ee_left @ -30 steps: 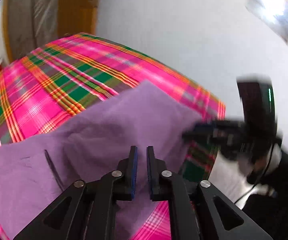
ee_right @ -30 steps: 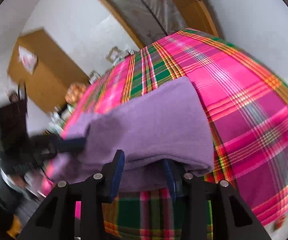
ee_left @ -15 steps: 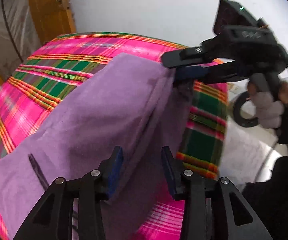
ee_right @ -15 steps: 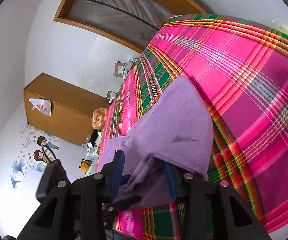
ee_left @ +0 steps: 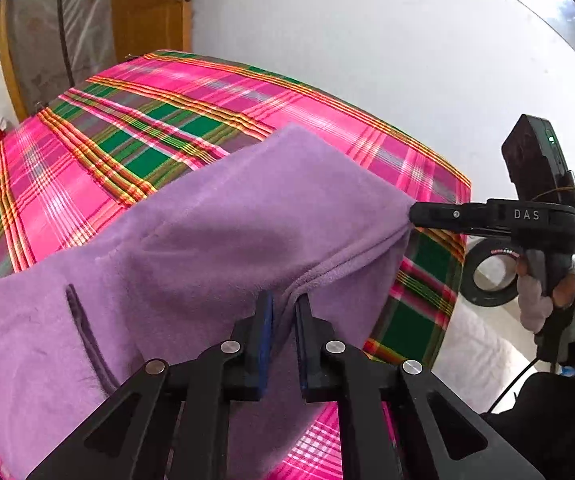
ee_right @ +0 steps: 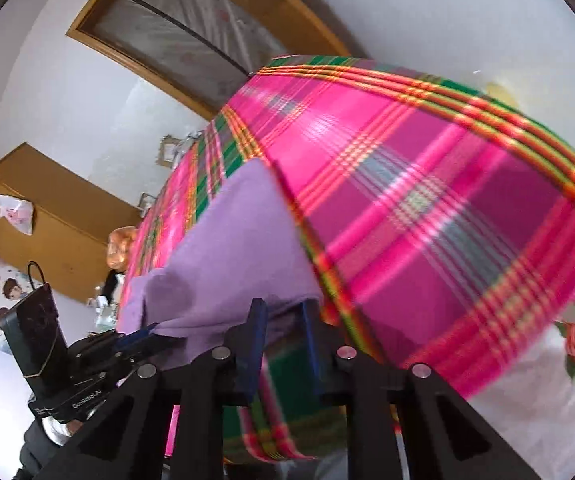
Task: Fold clothes
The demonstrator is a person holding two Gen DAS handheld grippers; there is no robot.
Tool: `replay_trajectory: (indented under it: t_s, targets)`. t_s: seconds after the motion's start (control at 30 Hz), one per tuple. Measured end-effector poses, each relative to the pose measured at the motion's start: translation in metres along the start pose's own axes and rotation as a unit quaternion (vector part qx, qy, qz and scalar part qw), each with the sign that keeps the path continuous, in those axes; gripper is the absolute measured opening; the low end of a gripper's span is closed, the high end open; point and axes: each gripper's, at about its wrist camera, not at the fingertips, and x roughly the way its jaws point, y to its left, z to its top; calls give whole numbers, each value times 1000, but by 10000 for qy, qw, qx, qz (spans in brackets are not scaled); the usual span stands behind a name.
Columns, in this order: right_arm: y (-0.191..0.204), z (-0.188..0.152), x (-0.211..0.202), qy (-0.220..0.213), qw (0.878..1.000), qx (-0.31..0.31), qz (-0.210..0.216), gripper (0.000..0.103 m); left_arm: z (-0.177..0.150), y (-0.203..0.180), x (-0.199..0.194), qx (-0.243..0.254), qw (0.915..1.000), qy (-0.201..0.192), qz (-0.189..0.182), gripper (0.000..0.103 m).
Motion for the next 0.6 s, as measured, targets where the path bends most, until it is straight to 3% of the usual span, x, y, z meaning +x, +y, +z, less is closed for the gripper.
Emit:
replay_trajectory:
  t_s: [0.13, 0.2, 0.3, 0.5, 0.6]
  targets:
    - [-7, 4, -15, -9, 9996, -77, -255, 22, -9, 0, 1, -93, 9996, 190, -159, 11]
    - [-8, 6, -23, -96, 9993, -145, -320, 22, -14, 3, 2, -177, 9982, 387, -421, 11]
    - [-4, 12, -29, -284, 9987, -370, -209, 22, -24, 2, 2, -129, 9959, 693, -574, 11]
    - [35, 17, -5, -194, 9906, -1351, -19, 22, -22, 22, -20, -595, 9966, 409, -398, 11]
    - [40, 9, 22, 288, 9843, -1705, -369, 21, -20, 41, -35, -960, 9949, 249, -203, 11]
